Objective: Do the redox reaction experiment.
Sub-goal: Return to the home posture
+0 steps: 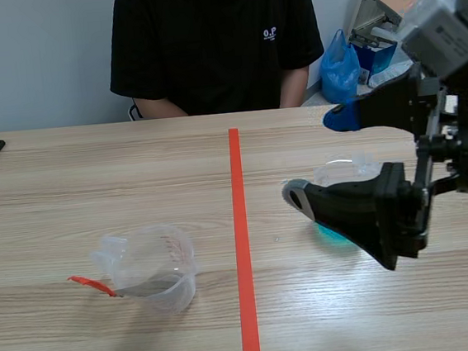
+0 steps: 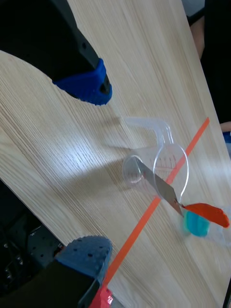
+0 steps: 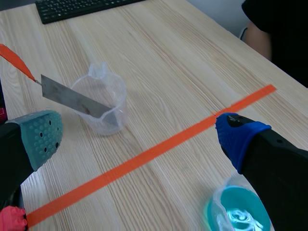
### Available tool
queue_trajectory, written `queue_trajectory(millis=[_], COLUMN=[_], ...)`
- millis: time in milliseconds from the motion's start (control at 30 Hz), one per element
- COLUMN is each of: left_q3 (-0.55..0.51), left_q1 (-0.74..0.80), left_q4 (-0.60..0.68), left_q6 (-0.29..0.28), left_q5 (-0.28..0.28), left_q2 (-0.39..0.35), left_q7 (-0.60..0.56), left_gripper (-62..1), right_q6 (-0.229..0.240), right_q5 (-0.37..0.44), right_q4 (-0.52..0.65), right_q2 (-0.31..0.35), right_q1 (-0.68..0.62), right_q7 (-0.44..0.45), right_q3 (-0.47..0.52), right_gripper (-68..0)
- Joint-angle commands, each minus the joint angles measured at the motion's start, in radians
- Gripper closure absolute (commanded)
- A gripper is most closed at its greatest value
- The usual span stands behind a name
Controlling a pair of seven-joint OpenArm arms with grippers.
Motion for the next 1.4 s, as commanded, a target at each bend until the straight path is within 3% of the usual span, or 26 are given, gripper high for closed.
queue_trajectory(millis=[0, 233, 500, 700, 1367], left_q3=[0.001, 0.001, 0.001, 0.001, 0.001], left_q1=[0.037, 0.158, 0.212, 0.252, 0.262], left_q4=[0.033, 0.111, 0.164, 0.180, 0.182], left_q6=[0.004, 0.078, 0.142, 0.152, 0.178], left_q5=[-0.047, -0.179, -0.264, -0.273, -0.275], left_q2=[-0.021, -0.112, -0.167, -0.192, -0.194], left_q7=[-0.021, -0.073, -0.066, -0.074, -0.073], left_gripper=[-60.3, -62.3, -62.3, -62.3, -62.3], right_q6=[-0.002, -0.004, 0.001, 0.001, 0.000], right_q5=[0.013, -0.027, -0.079, -0.161, -0.185], right_q4=[0.032, 0.144, 0.290, 0.370, 0.381], right_q2=[0.003, -0.007, -0.168, -0.276, -0.277], right_q1=[-0.035, -0.284, -0.474, -0.541, -0.544], right_q7=[0.019, 0.011, -0.134, -0.200, -0.206], right_q3=[0.050, 0.289, 0.488, 0.497, 0.497], right_gripper=[-67.9, -67.9, -67.9, -67.9, -67.9])
